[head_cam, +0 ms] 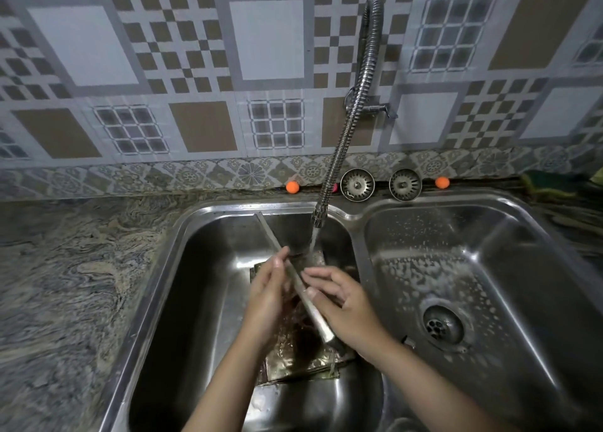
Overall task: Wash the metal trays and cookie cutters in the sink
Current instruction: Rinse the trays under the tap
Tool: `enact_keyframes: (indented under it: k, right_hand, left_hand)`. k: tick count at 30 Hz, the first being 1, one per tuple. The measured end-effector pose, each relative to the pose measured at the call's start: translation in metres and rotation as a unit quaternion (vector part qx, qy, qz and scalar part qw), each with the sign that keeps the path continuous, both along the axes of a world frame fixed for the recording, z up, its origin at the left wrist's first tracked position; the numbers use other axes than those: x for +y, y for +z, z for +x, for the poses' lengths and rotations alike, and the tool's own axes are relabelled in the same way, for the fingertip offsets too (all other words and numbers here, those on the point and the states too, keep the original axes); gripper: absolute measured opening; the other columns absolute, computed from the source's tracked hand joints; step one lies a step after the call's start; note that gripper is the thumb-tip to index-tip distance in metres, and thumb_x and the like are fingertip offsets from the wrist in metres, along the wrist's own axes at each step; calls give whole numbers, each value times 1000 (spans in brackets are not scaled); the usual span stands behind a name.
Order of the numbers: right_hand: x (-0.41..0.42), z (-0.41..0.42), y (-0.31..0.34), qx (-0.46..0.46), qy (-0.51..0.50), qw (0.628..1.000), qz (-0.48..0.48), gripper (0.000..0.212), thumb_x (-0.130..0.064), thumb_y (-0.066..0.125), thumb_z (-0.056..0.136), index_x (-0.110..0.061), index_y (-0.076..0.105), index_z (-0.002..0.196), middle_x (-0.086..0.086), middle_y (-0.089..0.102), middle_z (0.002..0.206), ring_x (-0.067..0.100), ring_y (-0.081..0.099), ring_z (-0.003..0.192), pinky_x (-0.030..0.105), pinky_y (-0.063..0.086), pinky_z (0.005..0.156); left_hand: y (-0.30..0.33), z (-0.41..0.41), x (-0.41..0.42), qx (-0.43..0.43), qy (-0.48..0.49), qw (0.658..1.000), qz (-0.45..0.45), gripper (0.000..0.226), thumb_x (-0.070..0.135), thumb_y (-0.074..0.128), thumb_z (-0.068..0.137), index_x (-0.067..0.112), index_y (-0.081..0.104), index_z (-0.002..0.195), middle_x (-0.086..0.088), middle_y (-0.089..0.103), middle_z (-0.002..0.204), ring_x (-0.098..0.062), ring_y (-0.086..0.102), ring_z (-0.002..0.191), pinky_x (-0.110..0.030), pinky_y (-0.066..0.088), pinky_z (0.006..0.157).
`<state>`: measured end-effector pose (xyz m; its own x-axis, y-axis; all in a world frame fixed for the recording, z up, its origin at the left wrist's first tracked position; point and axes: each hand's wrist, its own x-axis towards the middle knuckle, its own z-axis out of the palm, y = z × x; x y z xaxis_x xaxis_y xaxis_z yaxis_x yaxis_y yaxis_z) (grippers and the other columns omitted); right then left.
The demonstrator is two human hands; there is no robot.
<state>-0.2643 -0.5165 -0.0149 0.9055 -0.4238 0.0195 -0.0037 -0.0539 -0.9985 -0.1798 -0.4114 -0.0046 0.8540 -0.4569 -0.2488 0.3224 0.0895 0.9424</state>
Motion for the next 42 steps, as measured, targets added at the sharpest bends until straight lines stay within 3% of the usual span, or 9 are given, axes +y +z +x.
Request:
enact_keyframes:
  k: [6,9,15,19,24,30,35,39,42]
  right_hand:
    - [6,0,-7,-12,81,997,-13,32,-9,54,95,-28,59,121,-8,63,125,1,54,121,15,42,97]
    - [-5,1,-12,-13,38,991,-130,35,-24,57,93,-37,55,126,-11,54,137,-2,43,130,25,36,110]
    - [-56,20,2,128,-40,924,-359,53,-39,42,100,-28,26,149,-8,13,159,8,7,147,53,1,119]
    - [-52,35,15,186,-49,861,-471,55,-43,27,101,-22,20,152,-5,3,161,11,-8,147,54,-13,112]
    - [-23,12,4,105,124,829,-536,60,-52,19,96,-35,0,151,-17,-19,156,2,-25,141,43,-15,114]
    - [-91,38,9,279,-17,822,-497,65,-53,16,99,-22,-1,153,-2,-18,159,15,-19,145,60,-11,111]
    - [-37,42,16,175,99,824,-530,55,-41,24,102,-25,11,153,-6,2,162,13,-4,148,50,-9,115]
    - [-54,17,0,167,127,826,-523,61,-56,16,96,-34,-4,150,-14,-14,157,6,-19,143,48,-10,118]
    - [-86,38,0,298,36,829,-471,65,-53,17,99,-22,2,153,-2,-13,160,14,-17,145,59,-8,114]
  left_hand:
    - [-3,0,9,-20,112,993,-27,43,-14,45,90,11,54,123,-18,64,118,-23,62,101,-39,47,95]
    - [0,0,12,-1,128,989,-70,44,-15,40,91,11,52,124,-11,66,109,-11,67,86,-23,54,78]
    - [-6,-5,7,37,125,986,-101,42,-13,41,91,12,54,122,-14,68,109,-22,64,93,-36,49,90]
    - [-11,-10,-12,23,82,991,-105,41,-14,47,88,17,60,113,-7,73,100,-14,66,87,-27,51,84]
    - [-11,10,-17,26,105,986,-125,42,-14,45,88,18,62,109,-11,70,101,-24,60,100,-28,49,91]
    - [-21,0,-15,45,78,991,-102,40,-13,52,84,14,64,111,-7,69,94,-22,60,87,-26,50,80]
    - [-23,-6,-32,90,99,984,-116,39,-14,48,84,13,63,108,-20,63,120,-37,53,120,-50,37,108]
    - [-15,13,-4,106,132,980,-107,41,-13,42,88,14,61,113,-9,73,86,-20,65,78,-28,55,76]
    - [-15,0,-5,110,88,986,-94,40,-12,44,88,10,59,118,-14,71,97,-23,65,83,-33,53,80]
